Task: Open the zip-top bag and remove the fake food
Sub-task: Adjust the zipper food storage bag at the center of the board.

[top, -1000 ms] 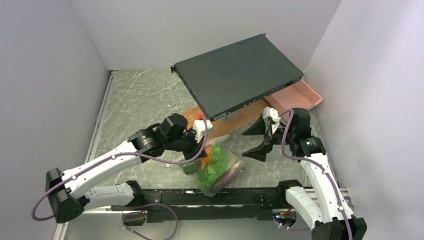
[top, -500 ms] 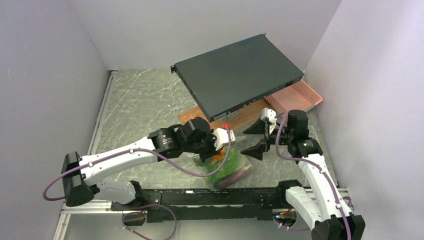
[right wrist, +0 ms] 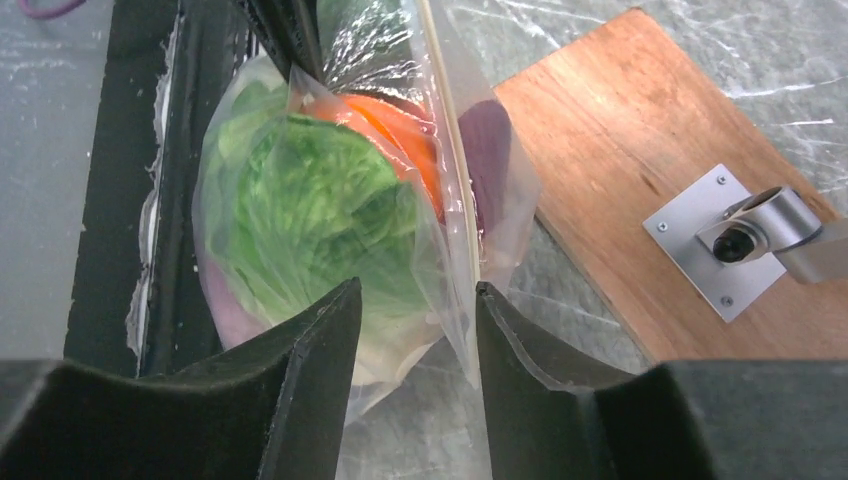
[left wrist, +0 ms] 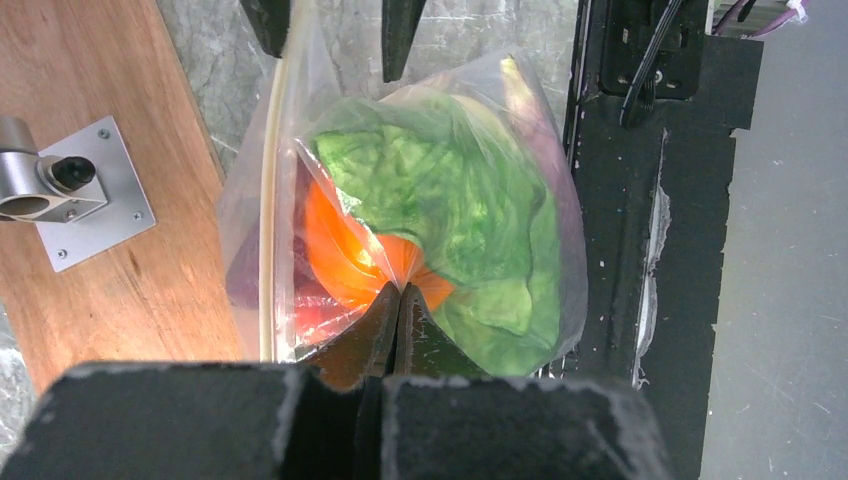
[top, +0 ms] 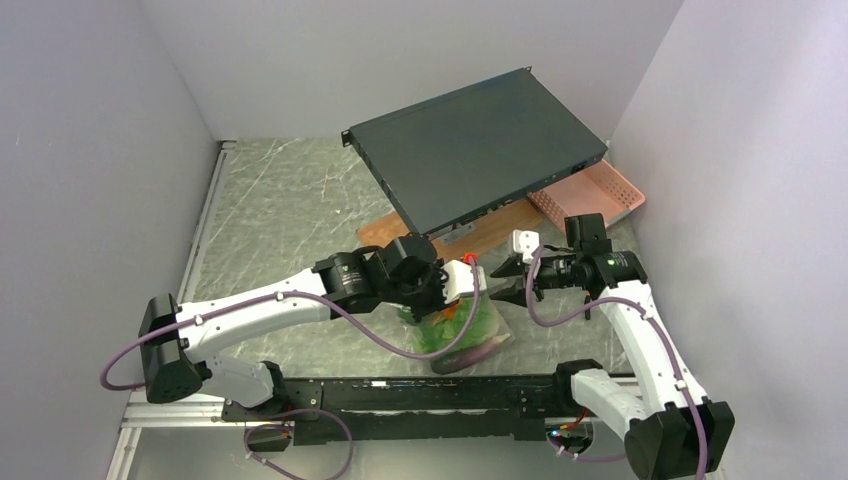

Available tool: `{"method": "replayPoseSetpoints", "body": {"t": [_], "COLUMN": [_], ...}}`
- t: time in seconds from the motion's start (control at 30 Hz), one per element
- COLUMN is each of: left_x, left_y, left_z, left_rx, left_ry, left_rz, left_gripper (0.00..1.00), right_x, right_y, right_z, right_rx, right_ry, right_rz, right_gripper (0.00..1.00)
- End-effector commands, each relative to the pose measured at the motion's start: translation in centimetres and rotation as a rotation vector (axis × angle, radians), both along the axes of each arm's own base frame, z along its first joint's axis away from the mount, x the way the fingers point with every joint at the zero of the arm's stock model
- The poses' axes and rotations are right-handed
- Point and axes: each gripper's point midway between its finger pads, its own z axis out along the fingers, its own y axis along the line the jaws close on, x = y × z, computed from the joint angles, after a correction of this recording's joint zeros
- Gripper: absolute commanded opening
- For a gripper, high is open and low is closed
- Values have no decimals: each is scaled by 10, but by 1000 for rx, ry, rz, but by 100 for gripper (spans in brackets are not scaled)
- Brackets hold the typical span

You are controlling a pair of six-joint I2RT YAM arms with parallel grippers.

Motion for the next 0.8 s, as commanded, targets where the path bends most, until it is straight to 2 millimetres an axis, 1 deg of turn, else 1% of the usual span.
{"method": "replayPoseSetpoints", "body": {"t": [0.0,0.13,0.23,0.27,0.37,0.47,0.53,0.57,0.63,0.73,0.77], "left_x": [3,3,2,2,3,3,3,3,3,4,6], "left_y": [-18,-20,-22,-22,-23,-24,-24,-24,-25,-26,-26], "left_z": [40,43,45,45,46,46,46,47,47,46,48], "left_rx": [-105,-114,-120,-121,-127,-129,-132,-134,-138,-143,-155], "left_ry": [-73,-77,-85,-87,-91,-93,-94,-94,-94,-91,-90], "left_rz": [-36,-47,-56,-57,-59,-61,-62,-62,-65,-55,-35], "left_gripper": [0,0,0,0,0,0,0,0,0,0,0], "right_x": [-1,5,10,12,18,22,24,25,25,23,22], "right_y": [0,3,3,4,3,2,2,2,3,6,6], "right_z": [5,2,0,-1,-6,-10,-13,-14,-13,-5,-1], "right_rx": [-25,-23,-29,-32,-45,-60,-68,-68,-61,-38,-31], "right_ry": [-81,-84,-86,-84,-85,-89,-88,-87,-86,-78,-77], "right_rz": [50,37,24,18,-5,-17,-23,-24,-22,-18,-17], "right_gripper": [44,41,33,33,38,40,40,38,28,0,0]}}
